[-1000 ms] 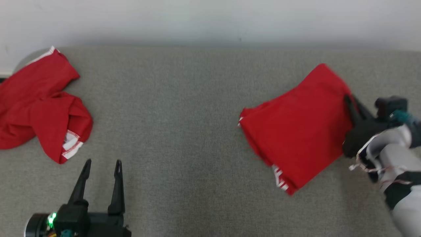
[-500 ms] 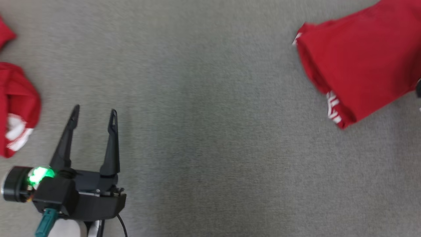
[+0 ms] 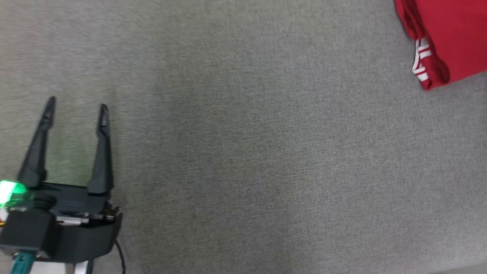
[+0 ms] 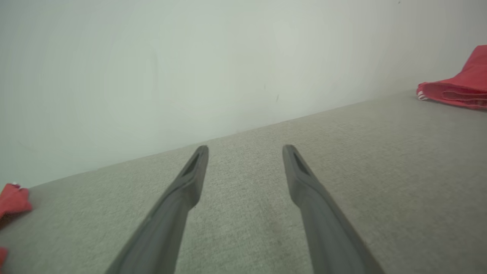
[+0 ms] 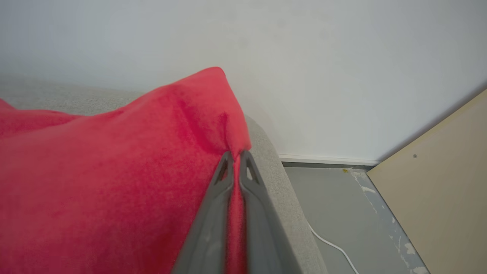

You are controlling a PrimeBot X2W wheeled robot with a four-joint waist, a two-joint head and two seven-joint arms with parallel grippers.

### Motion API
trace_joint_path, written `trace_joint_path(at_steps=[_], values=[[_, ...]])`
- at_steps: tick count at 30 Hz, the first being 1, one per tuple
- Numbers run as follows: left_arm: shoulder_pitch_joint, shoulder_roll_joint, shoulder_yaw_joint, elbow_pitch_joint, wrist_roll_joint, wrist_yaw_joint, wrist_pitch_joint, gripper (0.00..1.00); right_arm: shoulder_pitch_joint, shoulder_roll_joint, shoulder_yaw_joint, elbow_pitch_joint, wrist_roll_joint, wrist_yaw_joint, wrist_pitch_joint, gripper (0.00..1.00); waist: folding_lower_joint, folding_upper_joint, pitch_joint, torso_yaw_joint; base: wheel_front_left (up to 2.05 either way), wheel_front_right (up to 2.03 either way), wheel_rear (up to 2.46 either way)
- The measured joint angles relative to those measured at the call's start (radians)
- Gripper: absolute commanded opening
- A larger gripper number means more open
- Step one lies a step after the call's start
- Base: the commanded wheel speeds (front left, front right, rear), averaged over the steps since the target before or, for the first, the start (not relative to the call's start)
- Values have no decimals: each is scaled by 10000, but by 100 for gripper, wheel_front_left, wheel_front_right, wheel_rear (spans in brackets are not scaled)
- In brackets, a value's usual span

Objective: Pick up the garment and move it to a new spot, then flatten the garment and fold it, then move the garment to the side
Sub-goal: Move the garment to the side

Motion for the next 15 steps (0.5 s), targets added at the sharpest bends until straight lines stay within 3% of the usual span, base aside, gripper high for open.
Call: trace_joint_path(at_steps=[15], values=[[0,535,251,-1233,201,96,437,100,-1180,-167,-236,765,-426,0,-282,0,-1,-1,1126,-746,0,0,0]])
